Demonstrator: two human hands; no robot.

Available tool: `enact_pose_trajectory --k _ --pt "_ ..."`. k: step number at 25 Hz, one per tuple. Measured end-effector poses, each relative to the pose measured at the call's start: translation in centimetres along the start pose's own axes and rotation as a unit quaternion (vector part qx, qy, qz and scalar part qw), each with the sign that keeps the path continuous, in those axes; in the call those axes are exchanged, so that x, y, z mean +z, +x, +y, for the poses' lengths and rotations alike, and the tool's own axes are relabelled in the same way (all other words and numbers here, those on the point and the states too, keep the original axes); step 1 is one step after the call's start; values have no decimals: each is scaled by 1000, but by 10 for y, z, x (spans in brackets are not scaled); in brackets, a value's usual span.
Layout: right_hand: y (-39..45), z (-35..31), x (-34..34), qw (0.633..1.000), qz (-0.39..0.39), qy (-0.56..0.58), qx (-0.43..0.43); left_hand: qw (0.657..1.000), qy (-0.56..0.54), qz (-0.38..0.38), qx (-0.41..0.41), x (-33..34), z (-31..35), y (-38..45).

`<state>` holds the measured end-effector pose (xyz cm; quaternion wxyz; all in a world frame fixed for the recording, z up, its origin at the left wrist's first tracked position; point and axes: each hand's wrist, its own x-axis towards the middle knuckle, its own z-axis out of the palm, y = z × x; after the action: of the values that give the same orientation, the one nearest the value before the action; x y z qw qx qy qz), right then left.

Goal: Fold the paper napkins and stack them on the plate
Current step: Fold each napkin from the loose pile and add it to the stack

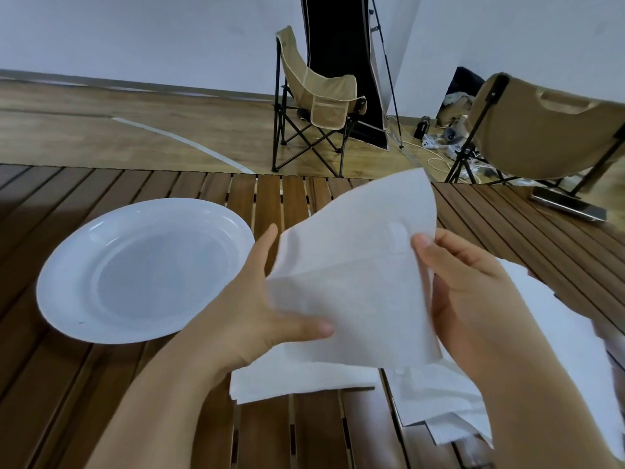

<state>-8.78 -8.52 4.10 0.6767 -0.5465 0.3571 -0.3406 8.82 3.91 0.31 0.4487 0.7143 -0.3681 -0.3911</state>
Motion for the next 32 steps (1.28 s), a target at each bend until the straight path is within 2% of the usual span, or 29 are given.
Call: enact_pose_trajectory --k 3,5,7,10,15,19,25,29,32 --pt "4 5 -5 999 35 -7 16 994 -74 59 62 -2 6 -1" --pt "7 10 -9 996 62 -63 22 982 -54 148 105 -5 8 2" --pt "11 12 -13 993 50 -108 17 973 -19 199 115 -7 4 4" --pt "12 17 -13 981 25 -190 -10 972 43 206 108 -8 -3 5" --pt "14 21 -10 941 66 -325 -65 956 140 231 114 -14 -5 5" --pt "18 24 -8 925 80 -364 -77 943 183 251 116 -15 -6 6" --pt "27 39 -4 933 64 -353 -40 942 196 264 70 -14 -9 9" --pt "37 63 -7 923 43 -379 38 950 218 221 -29 -13 -22 13" --pt "44 84 -8 902 51 -423 73 953 223 178 -105 -12 -33 18"
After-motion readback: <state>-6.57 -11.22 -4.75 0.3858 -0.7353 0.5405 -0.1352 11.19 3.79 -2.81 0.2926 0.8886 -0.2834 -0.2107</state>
